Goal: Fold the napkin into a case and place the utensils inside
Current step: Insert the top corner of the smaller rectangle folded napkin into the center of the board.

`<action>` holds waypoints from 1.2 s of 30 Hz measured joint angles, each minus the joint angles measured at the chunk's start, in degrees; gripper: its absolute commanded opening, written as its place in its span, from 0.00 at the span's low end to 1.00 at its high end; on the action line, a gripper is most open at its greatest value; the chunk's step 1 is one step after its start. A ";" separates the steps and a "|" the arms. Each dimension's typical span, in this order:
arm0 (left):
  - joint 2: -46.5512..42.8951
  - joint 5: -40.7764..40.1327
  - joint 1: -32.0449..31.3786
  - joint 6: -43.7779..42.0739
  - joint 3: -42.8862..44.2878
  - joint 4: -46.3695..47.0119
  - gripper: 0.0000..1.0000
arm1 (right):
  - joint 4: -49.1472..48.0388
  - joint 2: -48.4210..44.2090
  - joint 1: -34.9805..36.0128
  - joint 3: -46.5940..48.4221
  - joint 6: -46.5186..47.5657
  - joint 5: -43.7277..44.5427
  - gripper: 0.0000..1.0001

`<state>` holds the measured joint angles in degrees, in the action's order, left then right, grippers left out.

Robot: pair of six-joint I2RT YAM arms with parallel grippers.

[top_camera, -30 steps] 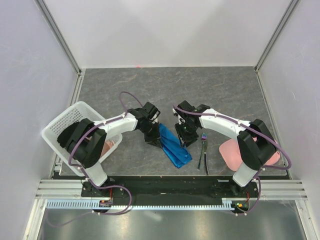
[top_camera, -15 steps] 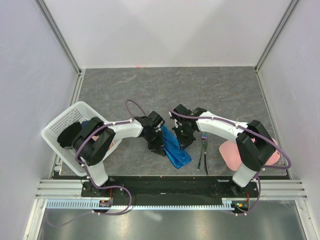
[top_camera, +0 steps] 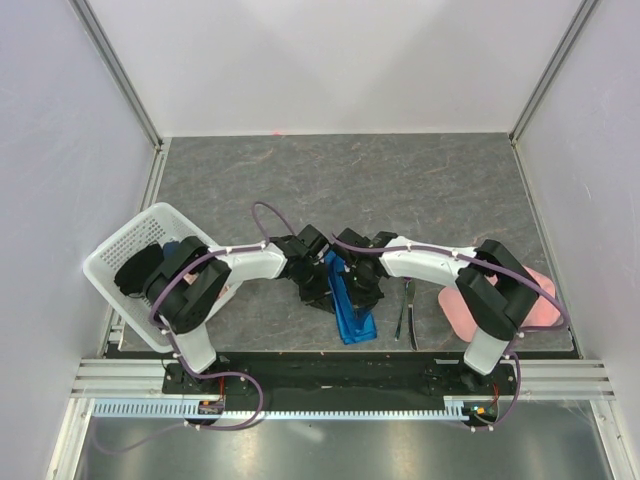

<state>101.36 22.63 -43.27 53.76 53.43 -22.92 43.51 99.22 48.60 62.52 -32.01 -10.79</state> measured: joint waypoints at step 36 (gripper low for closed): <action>11.41 5.86 8.61 -5.01 14.64 -1.57 0.05 | -4.83 -3.82 -1.25 3.48 -4.17 3.30 0.37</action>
<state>112.77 28.49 -34.65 48.75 68.07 -24.49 38.68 95.39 47.35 66.00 -36.18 -7.49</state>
